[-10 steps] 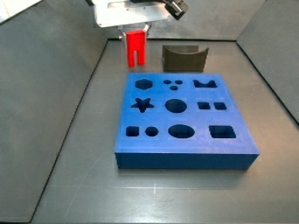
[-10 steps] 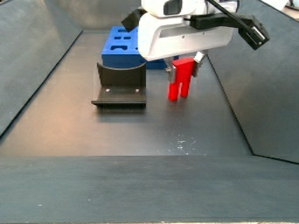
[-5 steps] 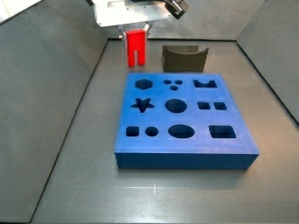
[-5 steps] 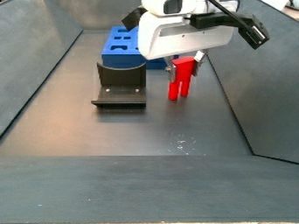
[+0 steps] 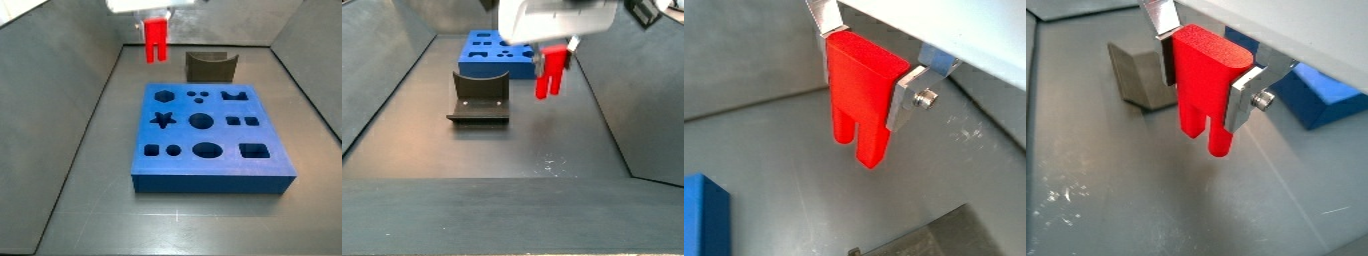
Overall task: Pick up the square-circle object. Move up. Rotate the square-circle object. Move to above the board. Insert the square-circle object.
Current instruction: Move up, then rotate the square-circle object.
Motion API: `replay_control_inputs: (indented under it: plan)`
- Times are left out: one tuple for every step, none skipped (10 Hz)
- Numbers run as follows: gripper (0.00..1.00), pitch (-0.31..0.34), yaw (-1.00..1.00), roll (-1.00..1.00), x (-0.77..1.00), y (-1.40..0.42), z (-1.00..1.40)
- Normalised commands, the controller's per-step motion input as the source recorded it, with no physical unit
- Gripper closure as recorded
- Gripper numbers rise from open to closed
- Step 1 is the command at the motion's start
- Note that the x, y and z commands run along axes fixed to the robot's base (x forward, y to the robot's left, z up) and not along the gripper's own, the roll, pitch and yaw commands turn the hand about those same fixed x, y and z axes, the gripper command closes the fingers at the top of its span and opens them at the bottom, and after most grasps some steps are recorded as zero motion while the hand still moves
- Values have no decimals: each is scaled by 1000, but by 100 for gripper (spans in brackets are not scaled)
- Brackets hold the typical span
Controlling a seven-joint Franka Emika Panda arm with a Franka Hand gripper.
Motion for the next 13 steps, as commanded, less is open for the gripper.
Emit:
replay_control_inputs:
  plan:
    - [100,23,-9,20,-19,-6,223]
    - [100,0,0,0,-61,-154,1000]
    - [100,6,3,1,-61,-154,1000]
    - [100,9,17,7,-63,-135,1000]
    - [100,16,27,16,-58,-117,1000]
    - [100,20,29,21,-55,-114,1000]
    - [100,29,33,29,-49,-104,1000]
    - [100,40,33,34,-41,-93,991]
    - [100,58,32,39,-14,-56,749]
    - [100,69,32,41,-3,-44,632]
    - [100,89,32,45,15,-30,398]
    - [100,23,-1000,-2,0,0,0]
    - [100,20,-1000,-2,10,4,-128]
